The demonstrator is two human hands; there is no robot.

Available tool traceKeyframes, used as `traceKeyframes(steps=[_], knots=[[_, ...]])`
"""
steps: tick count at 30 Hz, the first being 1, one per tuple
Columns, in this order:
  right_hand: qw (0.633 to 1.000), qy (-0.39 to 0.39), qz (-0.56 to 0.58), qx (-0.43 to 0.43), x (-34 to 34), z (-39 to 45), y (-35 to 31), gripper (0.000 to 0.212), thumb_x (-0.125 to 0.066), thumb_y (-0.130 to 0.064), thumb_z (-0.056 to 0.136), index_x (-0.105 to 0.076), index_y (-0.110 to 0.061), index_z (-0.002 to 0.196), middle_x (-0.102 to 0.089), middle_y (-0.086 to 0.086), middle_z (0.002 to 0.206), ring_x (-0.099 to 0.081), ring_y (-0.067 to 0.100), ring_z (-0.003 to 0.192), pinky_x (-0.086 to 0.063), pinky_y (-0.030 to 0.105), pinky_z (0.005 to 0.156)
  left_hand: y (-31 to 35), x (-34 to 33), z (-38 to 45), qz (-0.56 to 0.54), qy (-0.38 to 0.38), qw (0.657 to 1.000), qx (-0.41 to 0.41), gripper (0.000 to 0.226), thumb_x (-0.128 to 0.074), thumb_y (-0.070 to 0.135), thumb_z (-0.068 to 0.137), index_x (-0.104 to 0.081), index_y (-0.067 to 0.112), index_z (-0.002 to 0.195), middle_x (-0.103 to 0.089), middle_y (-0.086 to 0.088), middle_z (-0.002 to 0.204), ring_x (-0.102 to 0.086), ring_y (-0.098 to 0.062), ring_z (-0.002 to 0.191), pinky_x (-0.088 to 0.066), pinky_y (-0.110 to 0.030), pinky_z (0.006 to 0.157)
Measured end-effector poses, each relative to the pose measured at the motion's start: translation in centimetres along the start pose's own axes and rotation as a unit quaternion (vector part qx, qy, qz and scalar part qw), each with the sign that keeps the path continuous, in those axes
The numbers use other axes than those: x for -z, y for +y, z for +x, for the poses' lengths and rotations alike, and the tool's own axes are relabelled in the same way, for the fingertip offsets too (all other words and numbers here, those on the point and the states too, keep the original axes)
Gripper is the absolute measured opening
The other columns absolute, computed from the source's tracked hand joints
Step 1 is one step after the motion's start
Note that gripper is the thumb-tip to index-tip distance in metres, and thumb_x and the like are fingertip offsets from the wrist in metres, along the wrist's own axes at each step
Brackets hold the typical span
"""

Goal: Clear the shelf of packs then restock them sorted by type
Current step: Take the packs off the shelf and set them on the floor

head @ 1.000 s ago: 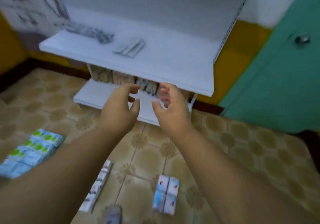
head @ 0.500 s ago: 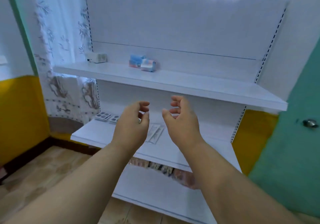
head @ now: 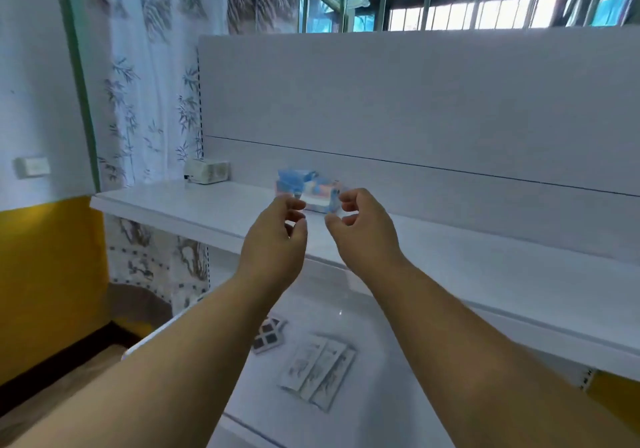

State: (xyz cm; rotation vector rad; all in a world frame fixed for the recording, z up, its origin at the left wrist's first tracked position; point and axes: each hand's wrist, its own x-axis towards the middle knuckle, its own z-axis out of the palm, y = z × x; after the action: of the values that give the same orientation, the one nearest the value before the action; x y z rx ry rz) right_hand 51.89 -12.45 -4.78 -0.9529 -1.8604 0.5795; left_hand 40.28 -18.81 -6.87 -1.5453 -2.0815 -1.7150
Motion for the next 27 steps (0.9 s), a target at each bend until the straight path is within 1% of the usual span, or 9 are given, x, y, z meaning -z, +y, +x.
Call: traceKeyframes(steps=[3, 8, 10, 14, 17, 19, 21, 23, 27], knots=[[0.999, -0.004, -0.032, 0.003, -1.6, 5.1, 1.4, 0.030, -0.065, -0.028, 0.092, -0.054, -0.023, 0.120, -0.056, -0.003, 0.118, -0.059, 0.013, 0.099, -0.047, 0.023, 0.081, -1.3, -1.6, 4.6, 0.010, -0.002, 1.000, 0.012, 0.023, -0.052, 0.024, 0.099, -0.052, 0.028, 0.122, -0.056, 0.015, 0.104, -0.056, 0.001, 0.082, -0.045, -0.022, 0.073], [0.984, -0.033, -0.164, 0.057, -6.0, 13.4, 3.1, 0.023, -0.059, -0.029, 0.092, -0.059, -0.020, 0.114, -0.054, 0.002, 0.115, -0.052, 0.015, 0.088, -0.038, 0.025, 0.075, -4.6, -3.9, 13.0, -0.069, -0.024, 0.990, 0.117, 0.020, -0.053, 0.020, 0.098, -0.053, 0.026, 0.117, -0.063, 0.003, 0.112, -0.062, -0.016, 0.096, -0.055, -0.036, 0.089], [0.979, -0.037, -0.198, 0.025, -8.0, 16.6, 3.8, 0.026, -0.057, -0.030, 0.092, -0.058, -0.020, 0.116, -0.052, 0.006, 0.118, -0.052, 0.019, 0.095, -0.042, 0.029, 0.079, -6.3, -5.0, 16.5, -0.042, -0.037, 0.993, 0.101, 0.018, -0.053, 0.016, 0.096, -0.053, 0.025, 0.112, -0.064, -0.001, 0.112, -0.062, -0.018, 0.094, -0.055, -0.036, 0.086], [0.948, -0.026, -0.304, -0.093, -11.4, 21.9, 5.4, 0.044, -0.055, -0.046, 0.091, -0.049, -0.021, 0.127, -0.047, 0.010, 0.126, -0.049, 0.030, 0.114, -0.045, 0.040, 0.091, -9.8, -7.6, 24.0, 0.075, -0.070, 0.994, 0.035, 0.026, -0.052, 0.017, 0.093, -0.056, 0.022, 0.118, -0.064, -0.002, 0.114, -0.061, -0.020, 0.095, -0.053, -0.034, 0.080], [0.959, -0.017, -0.199, -0.200, -13.6, 24.9, 6.8, 0.081, -0.068, -0.064, 0.076, -0.037, -0.013, 0.130, -0.049, 0.014, 0.128, -0.054, 0.033, 0.115, -0.046, 0.038, 0.087, -12.0, -9.4, 28.9, 0.193, -0.096, 0.976, -0.016, 0.045, -0.062, 0.021, 0.083, -0.053, 0.025, 0.127, -0.055, -0.005, 0.125, -0.053, -0.025, 0.111, -0.050, -0.040, 0.091], [0.961, -0.016, -0.155, -0.230, -14.3, 26.1, 7.5, 0.091, -0.075, -0.060, 0.072, -0.030, -0.010, 0.133, -0.054, 0.015, 0.126, -0.057, 0.031, 0.113, -0.045, 0.034, 0.081, -13.3, -10.4, 31.5, 0.309, -0.135, 0.938, -0.083, 0.064, -0.071, 0.026, 0.079, -0.044, 0.029, 0.138, -0.047, -0.003, 0.136, -0.047, -0.025, 0.121, -0.046, -0.041, 0.097], [0.960, -0.005, -0.150, -0.236, -14.3, 26.8, 8.0, 0.088, -0.077, -0.050, 0.075, -0.028, -0.008, 0.135, -0.056, 0.014, 0.124, -0.058, 0.030, 0.111, -0.046, 0.034, 0.080, -14.3, -11.2, 33.5, 0.371, -0.183, 0.899, -0.144, 0.076, -0.076, 0.031, 0.075, -0.039, 0.032, 0.142, -0.046, 0.000, 0.141, -0.047, -0.024, 0.124, -0.044, -0.042, 0.099], [0.963, 0.015, -0.138, -0.229, -13.7, 27.1, 8.2, 0.081, -0.077, -0.043, 0.076, -0.031, -0.007, 0.132, -0.057, 0.014, 0.120, -0.059, 0.030, 0.107, -0.046, 0.033, 0.078, -15.3, -11.8, 34.6, 0.388, -0.220, 0.877, -0.177, 0.073, -0.077, 0.036, 0.075, -0.042, 0.034, 0.138, -0.054, 0.001, 0.131, -0.054, -0.023, 0.115, -0.047, -0.040, 0.095], [0.973, 0.091, -0.074, -0.198, -12.4, 27.4, 8.7, 0.073, -0.079, -0.038, 0.074, -0.038, -0.010, 0.129, -0.056, 0.012, 0.119, -0.063, 0.029, 0.099, -0.047, 0.029, 0.074, -16.2, -11.7, 35.4, 0.362, -0.184, 0.888, -0.215, 0.049, -0.069, 0.045, 0.080, -0.054, 0.033, 0.126, -0.061, 0.002, 0.112, -0.058, -0.022, 0.100, -0.049, -0.035, 0.085]])
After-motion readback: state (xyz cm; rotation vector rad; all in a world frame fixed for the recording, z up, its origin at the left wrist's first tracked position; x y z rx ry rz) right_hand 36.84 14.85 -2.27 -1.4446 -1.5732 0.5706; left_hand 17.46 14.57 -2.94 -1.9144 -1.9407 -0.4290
